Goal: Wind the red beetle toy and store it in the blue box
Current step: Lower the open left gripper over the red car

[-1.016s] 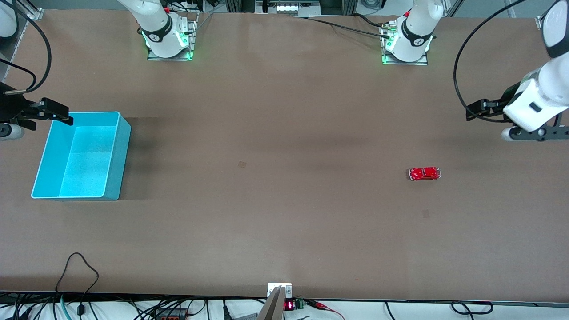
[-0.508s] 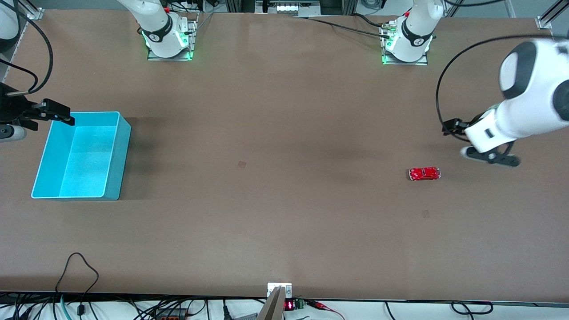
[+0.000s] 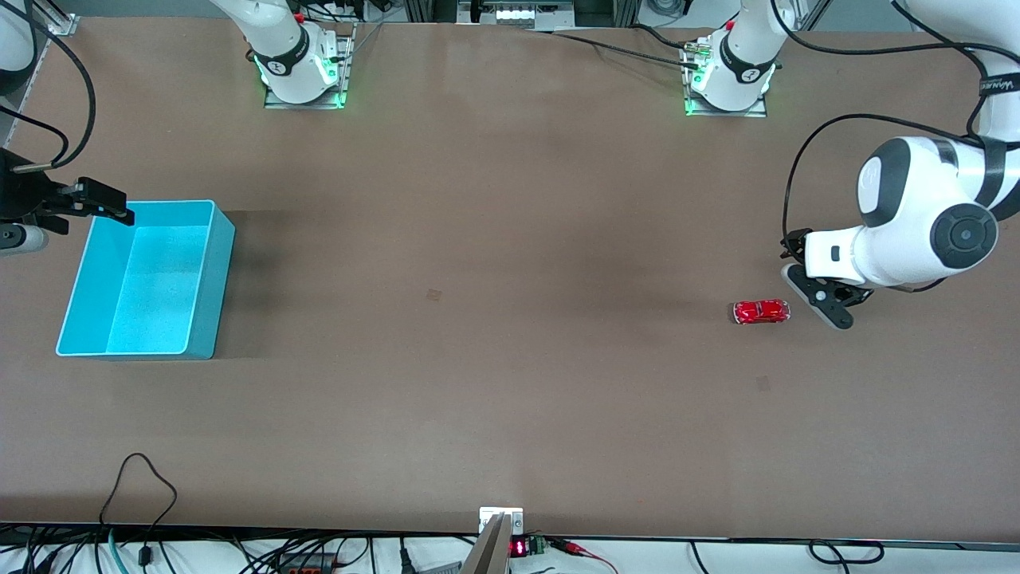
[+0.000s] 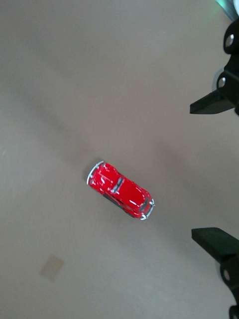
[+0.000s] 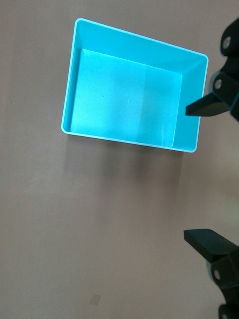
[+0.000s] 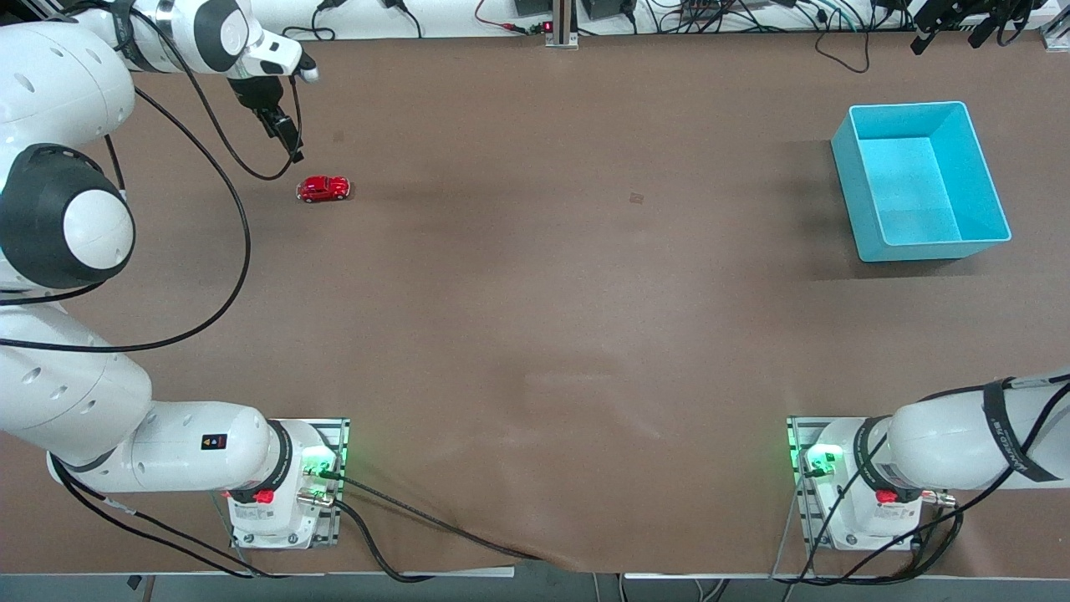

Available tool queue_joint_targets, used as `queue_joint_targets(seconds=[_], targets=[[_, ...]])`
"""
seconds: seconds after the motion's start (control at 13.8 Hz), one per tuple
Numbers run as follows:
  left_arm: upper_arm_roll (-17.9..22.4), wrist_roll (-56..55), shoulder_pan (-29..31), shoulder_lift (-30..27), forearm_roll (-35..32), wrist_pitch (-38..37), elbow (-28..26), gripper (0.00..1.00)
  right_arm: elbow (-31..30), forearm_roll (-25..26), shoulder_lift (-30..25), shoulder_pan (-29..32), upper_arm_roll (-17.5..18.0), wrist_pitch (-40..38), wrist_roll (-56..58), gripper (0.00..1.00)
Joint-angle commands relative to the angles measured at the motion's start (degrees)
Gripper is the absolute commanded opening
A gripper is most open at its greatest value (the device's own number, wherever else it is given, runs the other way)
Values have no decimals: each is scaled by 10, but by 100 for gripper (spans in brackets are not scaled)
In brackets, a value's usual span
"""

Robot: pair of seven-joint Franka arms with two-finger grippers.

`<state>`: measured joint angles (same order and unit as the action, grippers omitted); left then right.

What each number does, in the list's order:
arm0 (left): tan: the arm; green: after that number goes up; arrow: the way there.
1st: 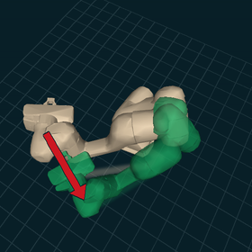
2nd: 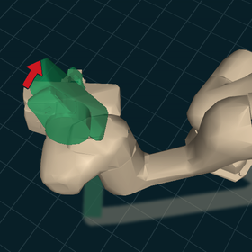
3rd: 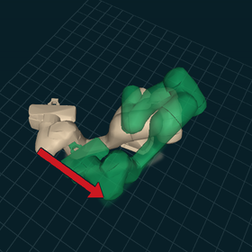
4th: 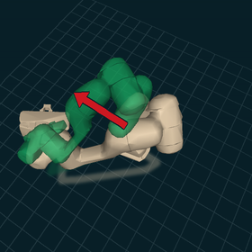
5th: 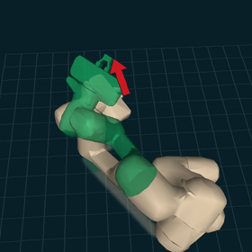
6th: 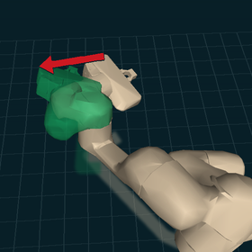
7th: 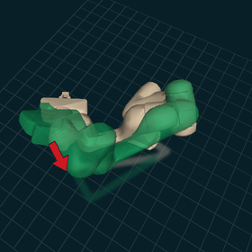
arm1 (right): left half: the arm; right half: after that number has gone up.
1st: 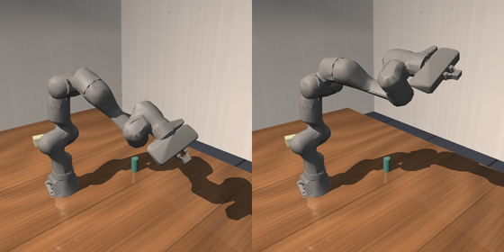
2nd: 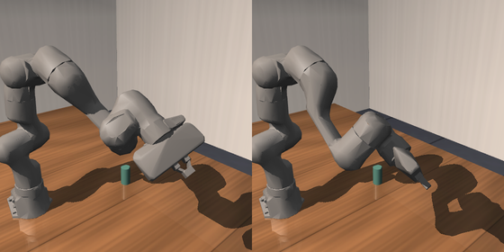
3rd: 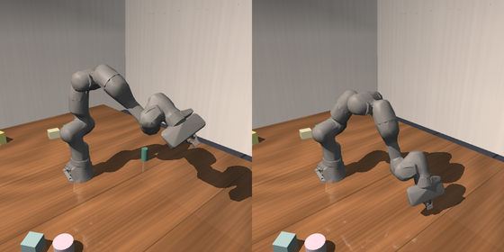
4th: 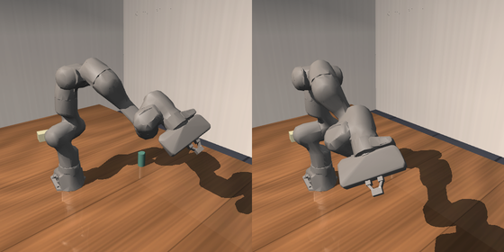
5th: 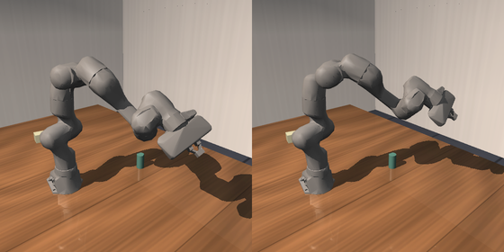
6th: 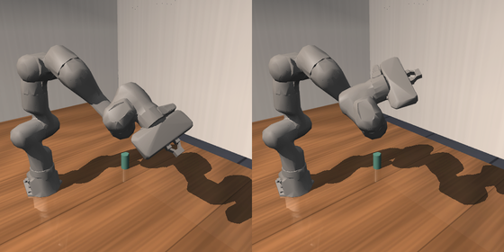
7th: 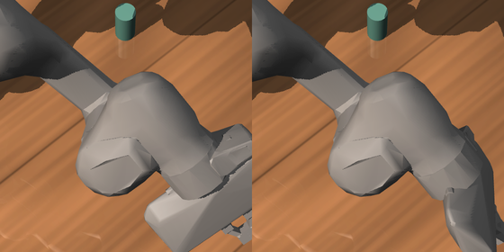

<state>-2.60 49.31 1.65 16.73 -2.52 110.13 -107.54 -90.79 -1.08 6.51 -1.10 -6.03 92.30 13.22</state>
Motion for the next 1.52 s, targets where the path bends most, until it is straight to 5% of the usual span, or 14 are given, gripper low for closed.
queue_joint_targets(seconds=[0.0,0.29,0.8,1.45], targets=[[-2,96,11,20,-2,8,0,100,-2,-11,-3,2,3,1,0,100],[-1,284,18,31,-2,123,-43,100,-2,-12,-3,4,3,1,2,100],[-1,368,24,42,-2,342,-147,100,-2,-11,-2,2,3,1,2,100],[-1,369,24,74,-2,412,-175,100,0,-13,0,2,3,2,0,100]])
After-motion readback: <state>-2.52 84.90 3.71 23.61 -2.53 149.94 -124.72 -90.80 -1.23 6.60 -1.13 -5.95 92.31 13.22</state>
